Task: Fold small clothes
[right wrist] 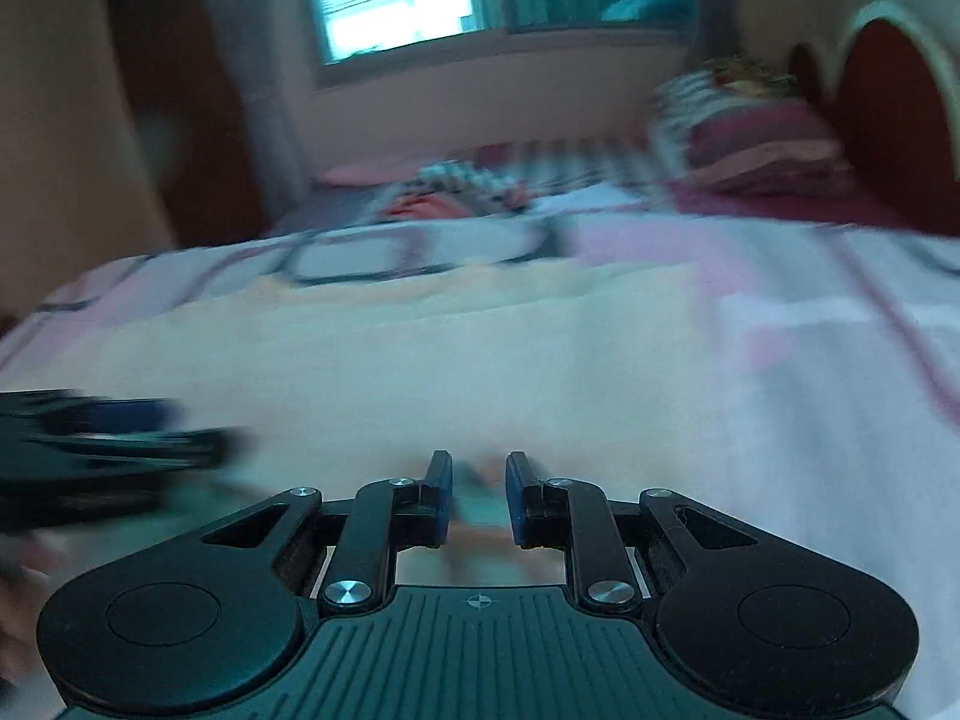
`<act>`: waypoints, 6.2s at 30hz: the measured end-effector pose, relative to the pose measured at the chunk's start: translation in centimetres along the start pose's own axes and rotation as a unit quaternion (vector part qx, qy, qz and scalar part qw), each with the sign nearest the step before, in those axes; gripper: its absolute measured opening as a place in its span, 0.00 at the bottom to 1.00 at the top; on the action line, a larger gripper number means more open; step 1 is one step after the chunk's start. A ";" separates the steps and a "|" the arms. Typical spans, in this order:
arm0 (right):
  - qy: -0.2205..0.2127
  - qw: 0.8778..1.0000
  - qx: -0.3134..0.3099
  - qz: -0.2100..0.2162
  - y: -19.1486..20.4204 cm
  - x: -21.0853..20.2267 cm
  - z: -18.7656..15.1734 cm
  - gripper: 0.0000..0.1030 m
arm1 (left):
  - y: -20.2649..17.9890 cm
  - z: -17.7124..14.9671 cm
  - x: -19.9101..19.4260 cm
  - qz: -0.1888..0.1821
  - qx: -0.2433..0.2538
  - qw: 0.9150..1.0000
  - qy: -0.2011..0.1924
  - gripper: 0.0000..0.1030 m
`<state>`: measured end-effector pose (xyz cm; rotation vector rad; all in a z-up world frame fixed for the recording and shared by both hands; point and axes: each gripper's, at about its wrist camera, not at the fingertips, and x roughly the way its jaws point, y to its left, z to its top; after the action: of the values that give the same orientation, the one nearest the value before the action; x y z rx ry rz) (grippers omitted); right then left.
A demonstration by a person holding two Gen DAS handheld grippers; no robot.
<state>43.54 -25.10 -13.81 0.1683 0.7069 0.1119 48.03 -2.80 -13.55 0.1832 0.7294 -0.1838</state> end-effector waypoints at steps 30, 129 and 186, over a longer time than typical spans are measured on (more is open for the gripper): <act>0.012 0.999 0.037 -0.027 -8.1 7.0 7.3 0.00 | 1.6 2.8 2.0 0.057 -0.032 0.998 0.001 0.61; -0.028 0.986 0.165 0.013 -1.3 -4.0 1.1 0.00 | -4.8 2.3 1.0 -0.099 -0.023 0.995 0.001 0.05; -0.042 0.991 0.125 0.005 -1.1 -3.7 2.8 0.04 | 12.4 -5.9 -4.1 0.020 -0.141 0.990 0.012 0.53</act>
<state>42.66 -27.06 -9.59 0.4139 0.6342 0.0262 44.10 10.99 -13.80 -0.0694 0.7671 -0.0391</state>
